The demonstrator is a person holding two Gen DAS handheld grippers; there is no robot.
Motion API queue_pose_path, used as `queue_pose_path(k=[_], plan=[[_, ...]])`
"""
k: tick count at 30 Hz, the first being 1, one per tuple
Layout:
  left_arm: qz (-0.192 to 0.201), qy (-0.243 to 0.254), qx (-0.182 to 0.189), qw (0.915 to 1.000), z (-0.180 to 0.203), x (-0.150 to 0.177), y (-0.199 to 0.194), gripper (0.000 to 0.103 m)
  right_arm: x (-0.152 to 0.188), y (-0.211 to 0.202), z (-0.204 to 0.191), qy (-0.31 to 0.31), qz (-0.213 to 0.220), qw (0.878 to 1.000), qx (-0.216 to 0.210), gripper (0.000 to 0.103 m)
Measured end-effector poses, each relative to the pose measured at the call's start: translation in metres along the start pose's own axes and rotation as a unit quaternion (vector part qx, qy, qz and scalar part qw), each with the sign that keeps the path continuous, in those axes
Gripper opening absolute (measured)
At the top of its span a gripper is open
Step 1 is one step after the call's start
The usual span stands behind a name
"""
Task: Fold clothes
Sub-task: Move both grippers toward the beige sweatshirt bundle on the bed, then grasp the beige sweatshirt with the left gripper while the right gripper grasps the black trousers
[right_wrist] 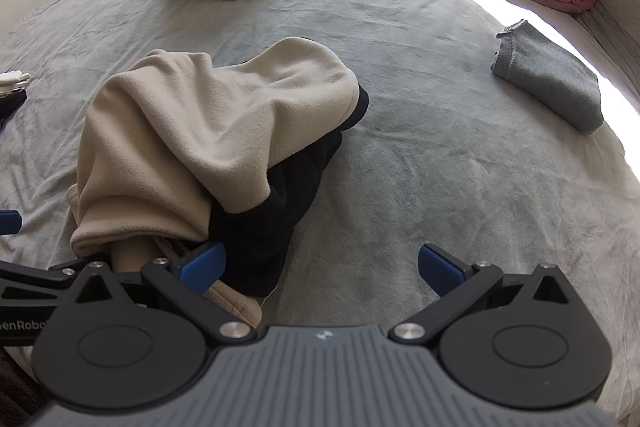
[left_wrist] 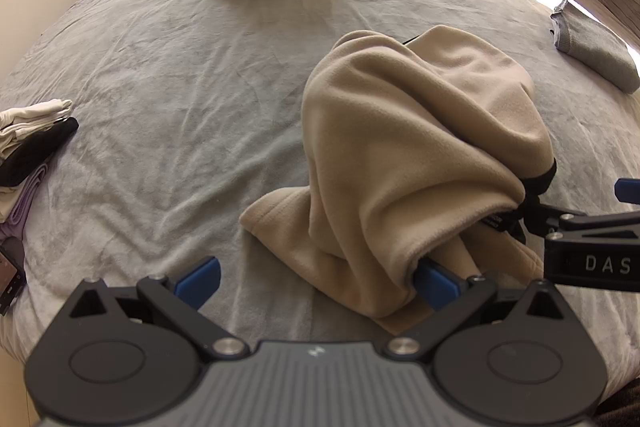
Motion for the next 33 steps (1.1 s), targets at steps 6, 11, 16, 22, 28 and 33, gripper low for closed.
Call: queue_pose_path(k=[6,11,16,22,28,33], plan=[[0.004,-0.011,0.010,0.9999,-0.005,-0.005,0.000,0.102,-0.006,0.001,0.004,0.004,0.003,1.000,-0.004,0.103],[0.006,-0.013,0.012,0.9998,-0.005,-0.021,0.004,0.102,-0.019,0.011,0.016,0.026,0.001,0.999,-0.034,0.103],[0.012,0.003,0.019,0.9997,0.002,-0.040,0.010,0.102,-0.033,0.028,0.027,0.064,-0.026,0.994,-0.082,0.103],[0.019,0.021,0.028,0.9992,0.009,-0.064,0.017,0.102,-0.042,0.039,0.029,0.060,-0.023,0.993,-0.103,0.103],[0.043,0.014,0.081,0.9957,0.004,-0.059,0.048,0.103,-0.045,0.056,0.030,0.037,-0.005,0.994,-0.098,0.103],[0.055,0.006,0.137,0.9890,-0.003,-0.051,0.075,0.103,-0.037,0.074,0.025,0.011,0.009,0.994,-0.107,0.103]])
Point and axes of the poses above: each gripper's, at about its wrist camera, not at the fingertips, and y roughly the way its jaws point, z to its right, x to its underside, the point moved 1 cm from there along y, roughly the way its jaws point, and after that the axes turned 3 degrees about y, right-handed, at the moved point
